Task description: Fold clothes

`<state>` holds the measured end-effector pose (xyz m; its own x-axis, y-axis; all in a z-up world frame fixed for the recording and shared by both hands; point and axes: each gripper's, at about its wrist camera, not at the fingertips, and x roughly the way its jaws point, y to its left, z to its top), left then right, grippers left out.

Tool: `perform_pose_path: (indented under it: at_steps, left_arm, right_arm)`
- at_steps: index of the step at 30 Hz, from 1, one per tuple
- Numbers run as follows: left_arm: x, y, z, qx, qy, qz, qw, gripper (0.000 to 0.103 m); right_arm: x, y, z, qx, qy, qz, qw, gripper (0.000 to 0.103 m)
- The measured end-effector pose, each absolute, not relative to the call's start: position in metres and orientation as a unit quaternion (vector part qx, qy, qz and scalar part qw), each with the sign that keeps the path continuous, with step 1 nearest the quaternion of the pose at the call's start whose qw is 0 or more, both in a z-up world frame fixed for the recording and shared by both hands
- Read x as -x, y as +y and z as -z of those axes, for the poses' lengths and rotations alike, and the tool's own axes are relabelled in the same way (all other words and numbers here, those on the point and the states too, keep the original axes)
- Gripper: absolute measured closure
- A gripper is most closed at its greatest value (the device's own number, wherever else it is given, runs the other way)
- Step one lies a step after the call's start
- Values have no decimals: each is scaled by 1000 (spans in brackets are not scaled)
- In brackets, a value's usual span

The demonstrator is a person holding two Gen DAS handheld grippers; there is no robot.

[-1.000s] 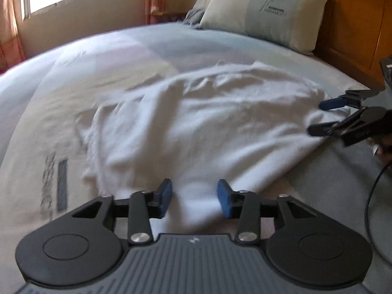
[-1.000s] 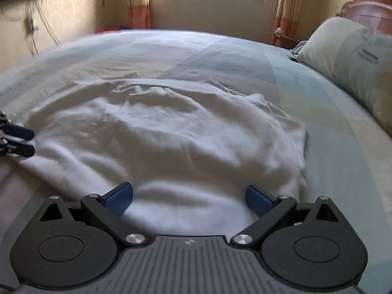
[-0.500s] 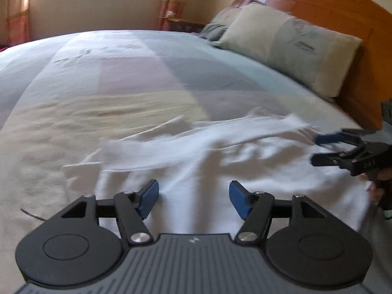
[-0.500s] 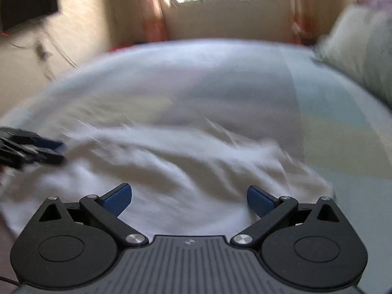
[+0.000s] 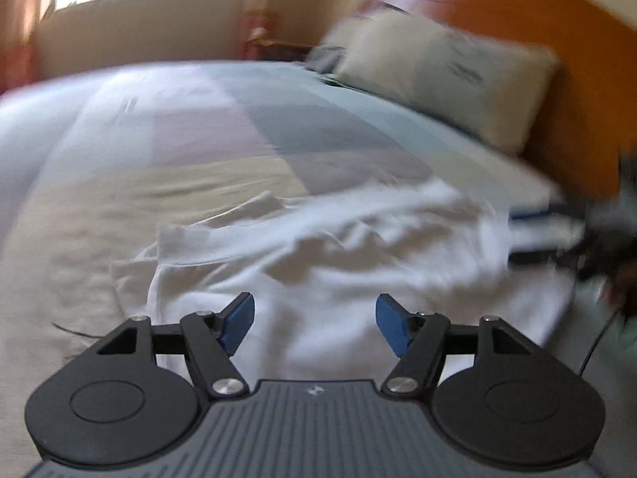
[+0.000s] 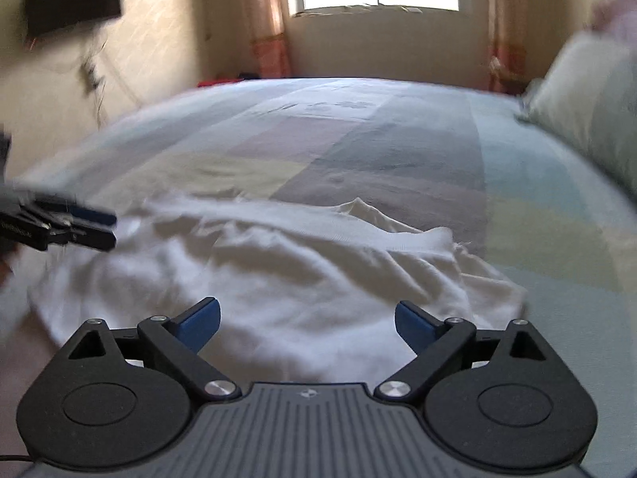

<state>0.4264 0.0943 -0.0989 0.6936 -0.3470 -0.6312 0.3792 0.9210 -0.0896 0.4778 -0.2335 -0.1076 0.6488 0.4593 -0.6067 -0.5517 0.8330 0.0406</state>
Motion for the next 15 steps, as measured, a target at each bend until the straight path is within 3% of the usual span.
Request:
perform_pose_path:
  at_steps: [4,11,15]
  left_arm:
    - [-371,62,102,-202,310,209,905,16]
    - [-293,21,129,-485,265,173,815,14]
    - [-299,6,137,-506,252,162,809,14]
  right_arm:
    - [-431,-226,99,210,295,-272,892,0]
    - [-363,-224,122,447,261,-201,832,0]
    - [-354,-224,136,501,258,-186,805,0]
